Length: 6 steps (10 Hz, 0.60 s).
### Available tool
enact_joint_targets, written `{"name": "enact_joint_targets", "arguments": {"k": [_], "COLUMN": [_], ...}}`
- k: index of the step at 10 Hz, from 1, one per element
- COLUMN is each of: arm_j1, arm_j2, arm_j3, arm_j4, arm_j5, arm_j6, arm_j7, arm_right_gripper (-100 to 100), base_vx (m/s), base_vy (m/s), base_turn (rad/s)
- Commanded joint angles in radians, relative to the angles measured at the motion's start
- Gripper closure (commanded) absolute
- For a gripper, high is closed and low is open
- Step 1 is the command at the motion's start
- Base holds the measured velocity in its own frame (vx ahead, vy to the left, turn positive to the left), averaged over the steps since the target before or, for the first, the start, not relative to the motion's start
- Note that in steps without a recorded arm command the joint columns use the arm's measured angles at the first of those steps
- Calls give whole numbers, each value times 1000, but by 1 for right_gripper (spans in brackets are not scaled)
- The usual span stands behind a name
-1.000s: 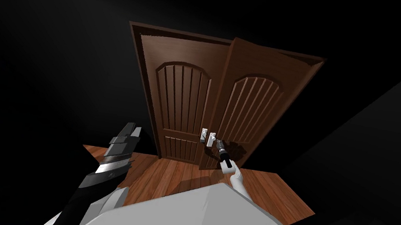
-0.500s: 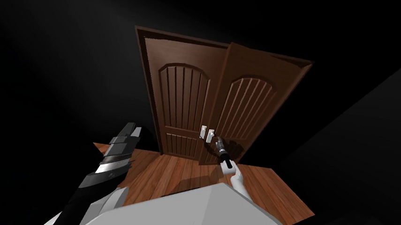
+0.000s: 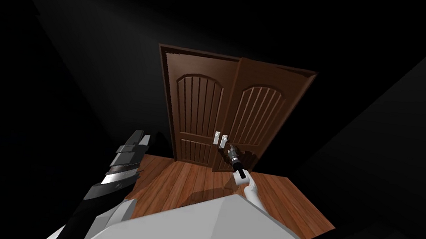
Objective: Pull the door open
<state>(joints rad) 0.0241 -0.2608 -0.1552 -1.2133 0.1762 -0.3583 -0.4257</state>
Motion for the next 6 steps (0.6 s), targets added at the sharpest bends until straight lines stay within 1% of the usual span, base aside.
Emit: {"name": "enact_joint_targets", "arguments": {"k": [1, 2, 3, 4, 5, 6], "arm_j1": [12, 16, 15, 12, 7, -1], "arm_j2": [-9, -13, -13, -12, -9, -5], "arm_j3": [-28, -44, -48, -51, -51, -47], "arm_j4": [21, 34, 39, 42, 45, 45], "arm_j5": [-6, -9, -10, -11, -11, -11], "arm_j6": [1, 1, 0, -1, -2, -4], "arm_j7": [8, 15, 17, 20, 22, 24], "arm_right_gripper": [-100, -100, -100, -100, -100, -100], "base_vx": [33, 95, 120, 164, 184, 186], "base_vy": [-54, -129, -131, -102, -48, 32], "base_turn": [-172, -186, -27, 40, 48, 80]}}
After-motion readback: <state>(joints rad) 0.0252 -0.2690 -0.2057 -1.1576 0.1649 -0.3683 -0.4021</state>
